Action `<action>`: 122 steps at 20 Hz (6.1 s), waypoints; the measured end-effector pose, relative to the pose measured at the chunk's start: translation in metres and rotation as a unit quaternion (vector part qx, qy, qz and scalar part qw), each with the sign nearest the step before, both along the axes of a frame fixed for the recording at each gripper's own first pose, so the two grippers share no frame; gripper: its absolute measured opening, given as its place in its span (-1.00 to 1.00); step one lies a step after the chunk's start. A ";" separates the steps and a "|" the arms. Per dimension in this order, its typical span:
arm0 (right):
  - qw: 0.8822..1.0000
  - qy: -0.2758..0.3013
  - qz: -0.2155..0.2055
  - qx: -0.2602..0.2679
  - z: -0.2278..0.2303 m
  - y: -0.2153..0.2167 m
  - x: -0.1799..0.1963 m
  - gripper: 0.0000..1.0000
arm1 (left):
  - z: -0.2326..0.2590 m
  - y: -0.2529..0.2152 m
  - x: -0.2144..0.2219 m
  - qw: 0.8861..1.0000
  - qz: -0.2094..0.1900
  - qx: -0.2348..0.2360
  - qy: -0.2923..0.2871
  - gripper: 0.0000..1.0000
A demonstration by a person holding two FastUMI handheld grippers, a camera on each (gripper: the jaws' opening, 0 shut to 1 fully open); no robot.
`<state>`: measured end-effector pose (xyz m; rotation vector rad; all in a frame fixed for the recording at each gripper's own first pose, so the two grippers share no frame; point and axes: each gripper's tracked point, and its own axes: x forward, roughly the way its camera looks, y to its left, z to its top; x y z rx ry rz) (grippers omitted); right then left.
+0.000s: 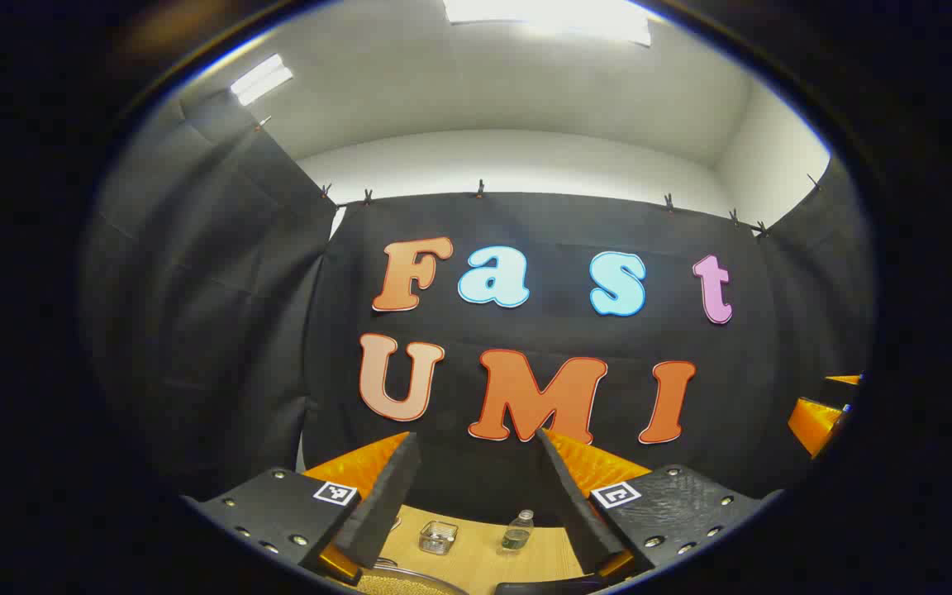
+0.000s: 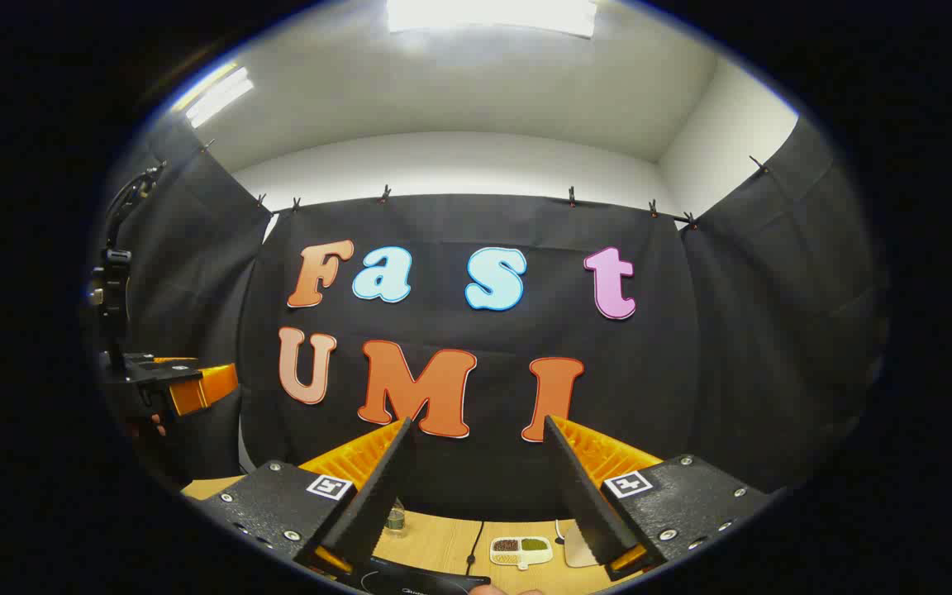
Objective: First push the handle of the pot to place it horizontally, then grasp the pot with both hands and set it on the induction cooktop.
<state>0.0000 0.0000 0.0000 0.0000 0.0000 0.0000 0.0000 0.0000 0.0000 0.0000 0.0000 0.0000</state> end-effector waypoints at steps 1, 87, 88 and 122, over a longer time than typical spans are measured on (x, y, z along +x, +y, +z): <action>1.000 -0.001 -0.001 0.003 0.002 -0.003 -0.002 0.90 | 0.000 -0.001 -0.001 1.000 -0.002 0.002 0.000 0.73; 0.983 0.174 0.047 0.012 -0.193 0.046 -0.042 0.91 | -0.403 0.097 -0.281 0.693 -0.218 0.196 0.659 -0.89; 0.983 0.176 0.046 0.011 -0.193 0.046 -0.042 0.91 | -0.408 0.103 -0.289 0.678 -0.224 0.202 0.670 -0.89; 0.976 0.213 -0.017 -0.031 -0.219 0.016 -0.049 0.92 | -0.473 0.021 -0.229 0.664 -0.246 0.142 0.692 -0.97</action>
